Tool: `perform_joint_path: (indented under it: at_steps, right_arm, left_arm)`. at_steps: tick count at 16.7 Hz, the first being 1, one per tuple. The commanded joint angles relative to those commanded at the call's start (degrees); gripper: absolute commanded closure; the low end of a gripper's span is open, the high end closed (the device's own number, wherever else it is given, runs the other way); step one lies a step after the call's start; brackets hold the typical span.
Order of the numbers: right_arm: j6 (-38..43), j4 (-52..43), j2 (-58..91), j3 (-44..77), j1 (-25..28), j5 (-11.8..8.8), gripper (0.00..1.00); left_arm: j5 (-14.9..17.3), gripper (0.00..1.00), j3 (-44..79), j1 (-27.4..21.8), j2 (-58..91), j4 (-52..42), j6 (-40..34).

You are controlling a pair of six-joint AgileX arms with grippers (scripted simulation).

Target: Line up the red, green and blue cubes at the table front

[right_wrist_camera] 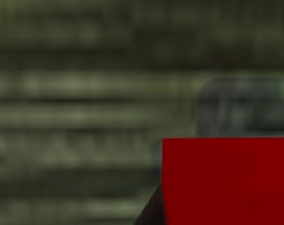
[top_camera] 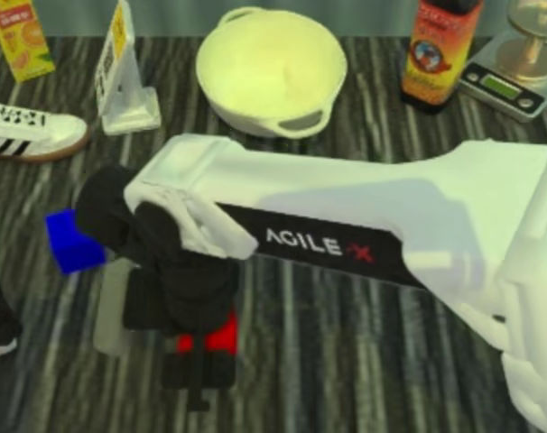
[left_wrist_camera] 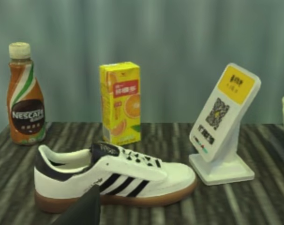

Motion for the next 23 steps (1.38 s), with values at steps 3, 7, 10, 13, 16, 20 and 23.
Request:
perform_joint_path:
  at_steps: [3,7,10,13,16,20,23]
  right_arm:
    - [0.0,2.0,0.4,-2.0,0.1,0.0,1.00]
    - [0.0,2.0,0.4,-2.0,0.1,0.0,0.92]
    - [0.0,2.0,0.4,-2.0,0.1,0.0,0.70]
    - [0.0,2.0,0.4,-2.0,0.1,0.0,0.47]
    - [0.0,2.0,0.4,-2.0,0.1,0.0,0.25]
    - [0.0,2.0,0.4,-2.0,0.1,0.0,0.00]
    - [0.0,2.0,0.4,-2.0,0.1,0.0,0.00]
  left_arm:
    - [0.0,0.00,0.0,0.0,0.0,0.0,0.0]
    - [0.0,0.00,0.0,0.0,0.0,0.0,0.0]
    - [0.0,0.00,0.0,0.0,0.0,0.0,0.0]
    - [0.0,0.00,0.0,0.0,0.0,0.0,0.0]
    - [0.0,0.00,0.0,0.0,0.0,0.0,0.0]
    - [0.0,0.00,0.0,0.0,0.0,0.0,0.0]
    - [0.0,0.00,0.0,0.0,0.0,0.0,0.0]
